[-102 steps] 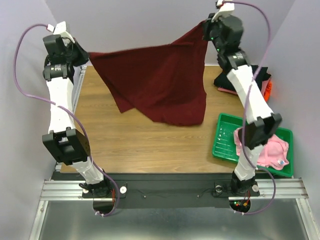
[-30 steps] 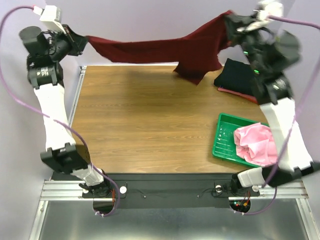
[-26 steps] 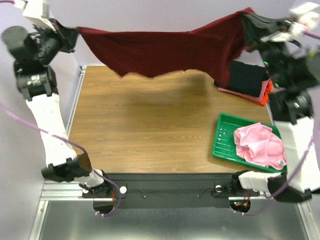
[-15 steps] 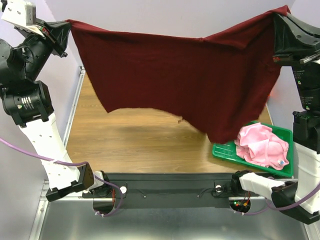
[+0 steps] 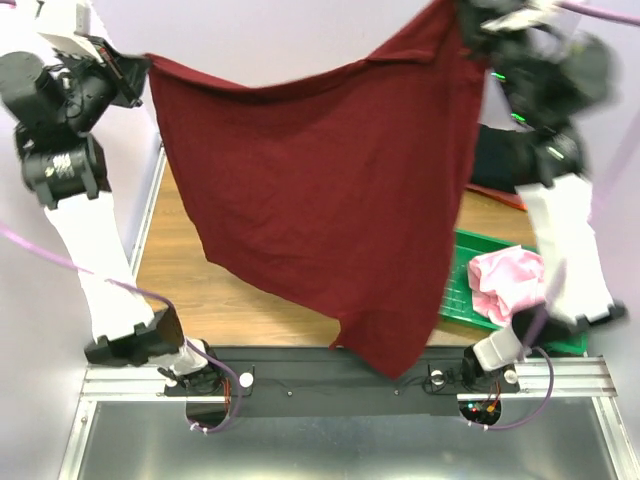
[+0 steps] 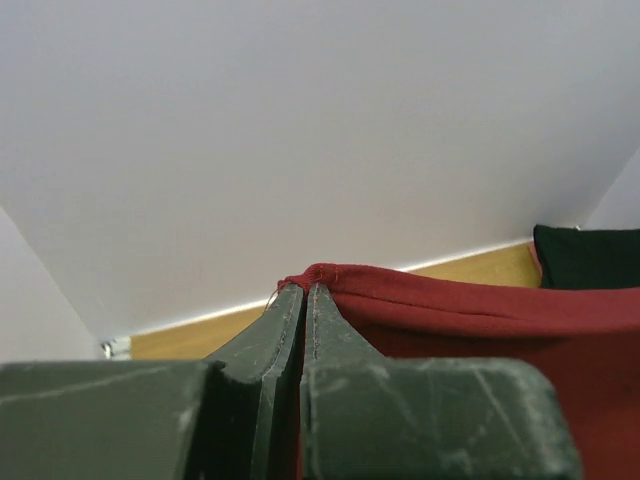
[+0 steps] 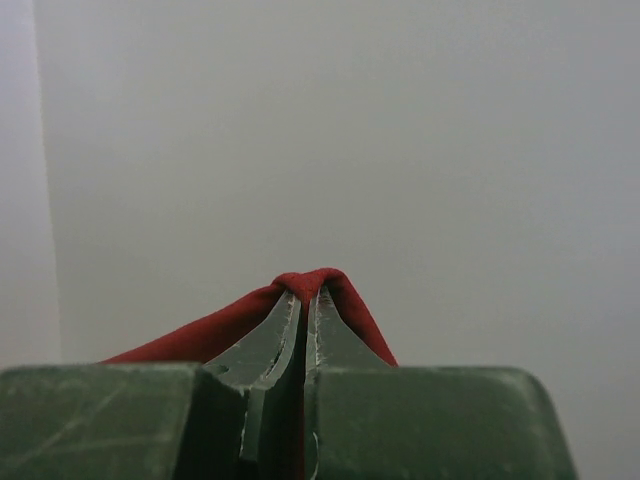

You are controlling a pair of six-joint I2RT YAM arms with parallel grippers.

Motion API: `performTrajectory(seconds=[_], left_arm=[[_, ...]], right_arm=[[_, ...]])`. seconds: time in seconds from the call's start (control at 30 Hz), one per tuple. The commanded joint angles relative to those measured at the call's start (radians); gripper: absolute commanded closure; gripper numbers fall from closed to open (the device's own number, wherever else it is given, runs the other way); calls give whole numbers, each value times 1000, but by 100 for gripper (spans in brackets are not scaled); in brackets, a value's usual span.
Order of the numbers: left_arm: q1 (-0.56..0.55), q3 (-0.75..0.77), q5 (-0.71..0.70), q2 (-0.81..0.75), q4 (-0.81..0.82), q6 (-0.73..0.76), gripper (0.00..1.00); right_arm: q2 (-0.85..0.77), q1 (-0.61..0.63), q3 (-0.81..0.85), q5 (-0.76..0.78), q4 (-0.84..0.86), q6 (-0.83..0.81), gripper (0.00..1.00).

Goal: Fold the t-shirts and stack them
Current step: Flatten the tshirt out

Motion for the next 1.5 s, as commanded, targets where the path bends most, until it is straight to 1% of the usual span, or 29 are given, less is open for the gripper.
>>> performTrajectory(seconds=[0.0,0.03,0.1,0.13,0.17,0.2,0.23,0.27,0.3,0.33,0.37,0.4,0.43,0.5,0.53,0.6,0.63,0.67,0.7,0.77,0.8,0.83,0.87,0.93,1.03,1.17,1.47], left_arm=[[10,-92,50,105,58,-54,100],[10,-129,51,162,54,-56,100],[10,-144,41,240,16,-48,100],[10,-144,24,342,-33,-45,100],[10,-137,-3,403,-52,-47,82],[10,-126,-33,461,-63,-59,61],[10,-54,-106,588,-90,-79,23],[8,-14,-148,643,-98,-94,22],[8,38,-171,693,-104,-103,2],[8,126,-215,758,-118,-119,1],[8,159,-235,774,-113,-131,1],[7,182,-246,777,-113,-137,1],[7,192,-263,759,-92,-143,1],[7,129,-265,712,-13,-168,1],[7,63,-255,666,11,-174,1],[-7,-15,-235,605,54,-197,1],[-18,-50,-240,604,63,-195,1],[-31,-127,-246,565,71,-194,1],[-68,-170,-249,545,81,-194,1],[-108,-277,-252,494,110,-197,1],[-146,-304,-251,483,114,-200,1],[-168,-327,-251,475,114,-206,1],[-185,-371,-249,460,114,-215,1],[-232,-409,-245,446,112,-253,1],[-261,-477,-252,440,111,-300,1],[-263,-566,-283,445,109,-314,1],[-262,-663,-277,487,123,-306,1]], right_arm=[[181,-2,31,75,14,7,99],[281,-3,55,84,16,16,99],[392,-5,89,90,16,48,99],[466,-8,119,104,14,61,99],[539,-11,159,116,13,74,98],[613,-14,204,127,6,112,83],[778,-23,314,168,8,128,29],[857,-30,397,193,-21,154,11],[938,-34,498,225,-100,238,0],[993,-40,570,230,-124,271,0],[976,-40,530,228,-125,288,0],[942,-39,470,203,-112,294,0],[851,-39,309,195,-43,294,0],[773,-39,182,187,26,271,0],[721,-39,107,185,28,256,0],[669,-39,14,179,25,227,0],[643,-39,-30,176,26,222,0],[621,-39,-72,170,25,226,0],[576,-39,-166,155,25,239,0],[543,-37,-249,138,28,249,0],[526,-39,-308,97,26,265,0],[520,-39,-339,87,28,275,0],[517,-37,-360,74,28,285,0],[514,-37,-409,20,26,308,0],[525,-24,-442,-35,26,314,0],[538,4,-475,-64,26,312,0],[600,27,-509,-78,26,337,0]])
